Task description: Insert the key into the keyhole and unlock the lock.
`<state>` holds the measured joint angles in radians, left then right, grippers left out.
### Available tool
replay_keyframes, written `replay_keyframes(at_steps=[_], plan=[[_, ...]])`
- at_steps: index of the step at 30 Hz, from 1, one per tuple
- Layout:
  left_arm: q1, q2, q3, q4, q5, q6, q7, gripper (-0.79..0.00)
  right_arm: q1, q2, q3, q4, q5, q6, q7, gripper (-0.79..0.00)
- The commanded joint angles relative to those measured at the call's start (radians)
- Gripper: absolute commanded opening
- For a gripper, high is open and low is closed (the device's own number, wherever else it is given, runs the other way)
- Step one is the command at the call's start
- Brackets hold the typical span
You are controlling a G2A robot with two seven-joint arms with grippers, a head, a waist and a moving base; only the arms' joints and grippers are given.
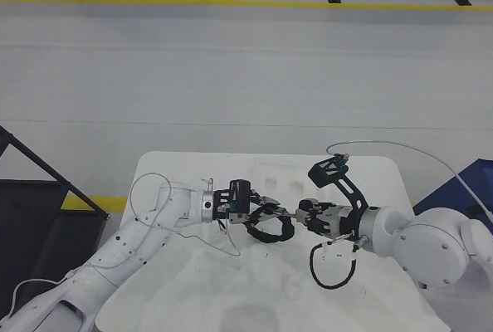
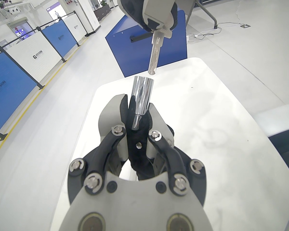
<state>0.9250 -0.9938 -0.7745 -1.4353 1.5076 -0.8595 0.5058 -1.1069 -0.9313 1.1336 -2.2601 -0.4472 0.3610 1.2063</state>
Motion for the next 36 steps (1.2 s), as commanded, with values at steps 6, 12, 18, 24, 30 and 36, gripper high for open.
replay_keyframes(at_steps=[6,12,18,24,30,36], plan=[[0.005,-0.003,-0.005,-0.008,0.01,-0.002,-0.003,-0.785,0.006,-0.002,-0.008,0.013,0.006,0.001,0.0,-0.785],[0.006,-0.006,-0.01,0.003,0.009,-0.013,0.008,-0.785,0.011,-0.003,-0.012,0.023,0.006,-0.001,-0.002,-0.785],[0.007,-0.009,-0.013,0.005,0.017,-0.017,0.014,-0.785,0.01,-0.003,-0.012,0.027,0.006,0.004,-0.007,-0.785],[0.007,-0.011,-0.018,-0.004,0.039,-0.012,0.015,-0.785,0.013,-0.005,-0.015,0.035,0.021,-0.001,-0.004,-0.785],[0.014,-0.01,-0.019,-0.025,0.087,0.004,0.019,-0.785,0.016,-0.006,-0.016,0.047,0.032,0.003,-0.006,-0.785],[0.017,-0.011,-0.019,-0.036,0.115,0.01,0.026,-0.785,0.018,-0.007,-0.018,0.058,0.04,0.004,-0.008,-0.785]])
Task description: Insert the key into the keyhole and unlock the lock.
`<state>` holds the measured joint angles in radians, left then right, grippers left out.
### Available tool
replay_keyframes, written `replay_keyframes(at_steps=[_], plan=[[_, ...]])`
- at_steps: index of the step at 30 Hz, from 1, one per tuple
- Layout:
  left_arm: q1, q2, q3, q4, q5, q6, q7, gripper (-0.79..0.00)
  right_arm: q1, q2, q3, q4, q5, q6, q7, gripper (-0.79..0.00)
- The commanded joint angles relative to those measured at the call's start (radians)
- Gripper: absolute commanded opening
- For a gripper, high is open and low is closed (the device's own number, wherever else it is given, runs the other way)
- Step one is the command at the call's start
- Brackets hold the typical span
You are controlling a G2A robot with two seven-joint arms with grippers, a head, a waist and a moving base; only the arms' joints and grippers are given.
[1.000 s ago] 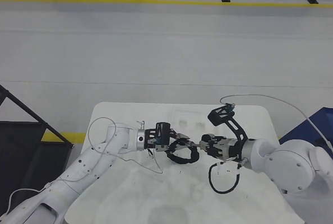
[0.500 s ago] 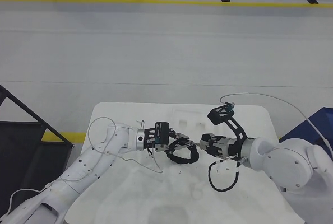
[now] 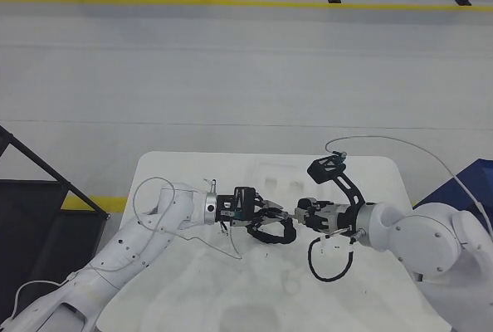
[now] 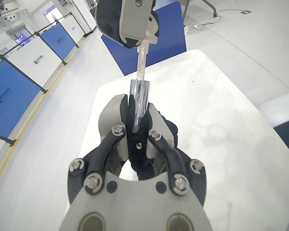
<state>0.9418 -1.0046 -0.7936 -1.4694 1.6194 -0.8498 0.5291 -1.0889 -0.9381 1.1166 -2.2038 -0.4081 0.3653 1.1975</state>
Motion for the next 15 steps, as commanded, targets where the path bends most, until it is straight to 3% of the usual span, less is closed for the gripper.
replay_keyframes(at_steps=[1,15], plan=[[0.0,0.0,0.001,-0.004,0.01,0.0,0.004,-0.785,0.001,0.0,-0.001,0.004,0.001,-0.001,0.0,-0.785],[0.003,-0.007,0.0,0.001,-0.005,-0.013,0.009,-0.785,0.012,-0.004,-0.022,0.026,0.009,0.004,-0.005,-0.785]])
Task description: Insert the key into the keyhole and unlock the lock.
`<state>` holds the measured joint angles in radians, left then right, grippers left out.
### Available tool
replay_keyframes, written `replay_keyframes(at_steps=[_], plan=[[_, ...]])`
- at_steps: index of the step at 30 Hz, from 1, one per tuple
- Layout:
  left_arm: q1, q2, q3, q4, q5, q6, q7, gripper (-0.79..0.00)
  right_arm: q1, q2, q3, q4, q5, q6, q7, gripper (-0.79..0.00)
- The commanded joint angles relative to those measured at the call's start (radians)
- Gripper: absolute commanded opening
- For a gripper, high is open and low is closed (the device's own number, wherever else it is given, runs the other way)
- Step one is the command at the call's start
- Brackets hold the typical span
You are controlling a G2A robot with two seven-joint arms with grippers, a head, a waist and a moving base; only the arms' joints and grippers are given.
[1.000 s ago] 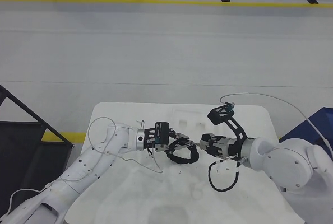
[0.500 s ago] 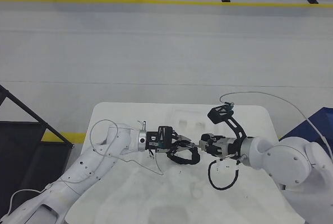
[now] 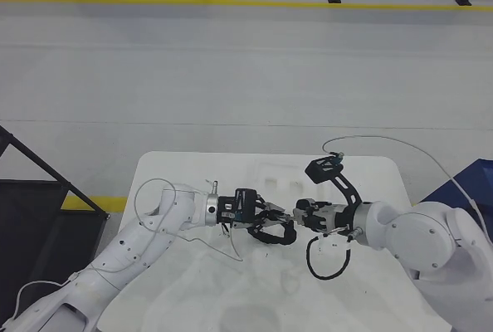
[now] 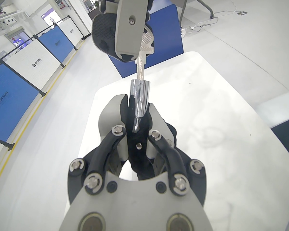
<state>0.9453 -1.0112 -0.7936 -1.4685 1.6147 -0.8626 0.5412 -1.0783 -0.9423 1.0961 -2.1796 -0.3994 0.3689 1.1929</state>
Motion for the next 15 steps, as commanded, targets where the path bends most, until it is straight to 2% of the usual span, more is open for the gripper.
replay_keyframes(at_steps=[1,15], plan=[[0.0,-0.001,-0.001,0.001,-0.003,-0.002,-0.005,-0.785,0.002,-0.001,-0.004,0.003,0.0,0.0,-0.001,-0.785],[-0.004,-0.01,0.006,0.006,-0.015,-0.024,-0.02,-0.785,0.02,-0.008,-0.035,0.036,0.01,-0.001,-0.016,-0.785]])
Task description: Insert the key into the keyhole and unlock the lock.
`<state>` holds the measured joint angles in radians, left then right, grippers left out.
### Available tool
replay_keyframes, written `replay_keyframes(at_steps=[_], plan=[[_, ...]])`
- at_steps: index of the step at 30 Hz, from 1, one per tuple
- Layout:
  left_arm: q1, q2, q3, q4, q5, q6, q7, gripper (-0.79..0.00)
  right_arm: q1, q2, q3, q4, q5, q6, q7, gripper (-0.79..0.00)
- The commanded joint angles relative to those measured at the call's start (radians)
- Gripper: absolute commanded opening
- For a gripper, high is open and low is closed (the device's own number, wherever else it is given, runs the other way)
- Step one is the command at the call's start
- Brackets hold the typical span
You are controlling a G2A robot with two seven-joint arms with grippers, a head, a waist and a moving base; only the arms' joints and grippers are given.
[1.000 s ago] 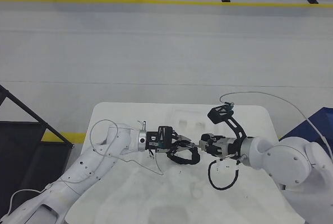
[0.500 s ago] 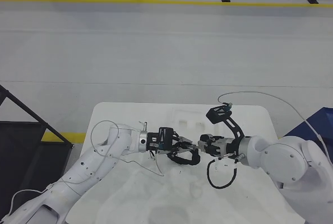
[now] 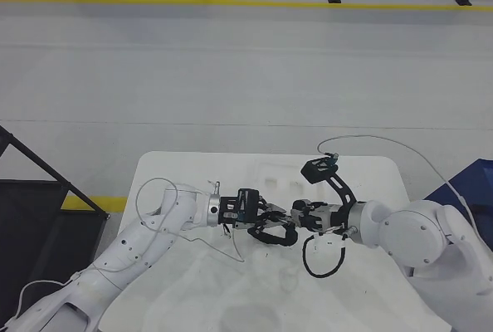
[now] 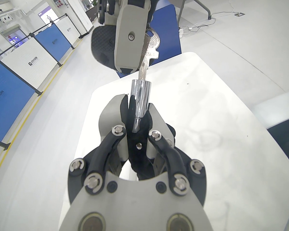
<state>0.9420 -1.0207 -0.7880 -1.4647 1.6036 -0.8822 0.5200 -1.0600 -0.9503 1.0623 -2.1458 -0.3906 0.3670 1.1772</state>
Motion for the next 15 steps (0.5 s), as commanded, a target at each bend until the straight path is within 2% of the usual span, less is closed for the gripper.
replay_keyframes(at_steps=[1,2,4,5,10,15], plan=[[-0.001,-0.002,0.001,0.006,-0.009,-0.009,0.002,-0.785,0.003,-0.001,-0.002,0.003,0.004,0.0,-0.004,-0.785],[-0.002,-0.002,0.001,0.01,-0.013,-0.012,0.0,-0.785,0.004,-0.002,-0.002,0.004,0.005,-0.001,-0.009,-0.665],[-0.004,-0.005,0.002,0.022,-0.025,-0.021,-0.004,-0.785,0.005,-0.003,0.004,0.006,0.013,-0.005,-0.023,-0.058],[-0.006,-0.006,0.003,0.027,-0.032,-0.028,-0.008,-0.785,0.004,-0.003,0.009,0.006,0.019,-0.009,-0.029,0.0],[-0.014,-0.011,-0.002,0.057,-0.093,-0.066,-0.027,-0.785,-0.008,0.003,0.06,0.009,0.036,-0.1,-0.058,0.0],[-0.018,-0.01,-0.035,0.106,-0.2,-0.11,-0.076,-0.785,-0.022,0.018,0.093,0.018,0.01,-0.31,-0.007,0.0]])
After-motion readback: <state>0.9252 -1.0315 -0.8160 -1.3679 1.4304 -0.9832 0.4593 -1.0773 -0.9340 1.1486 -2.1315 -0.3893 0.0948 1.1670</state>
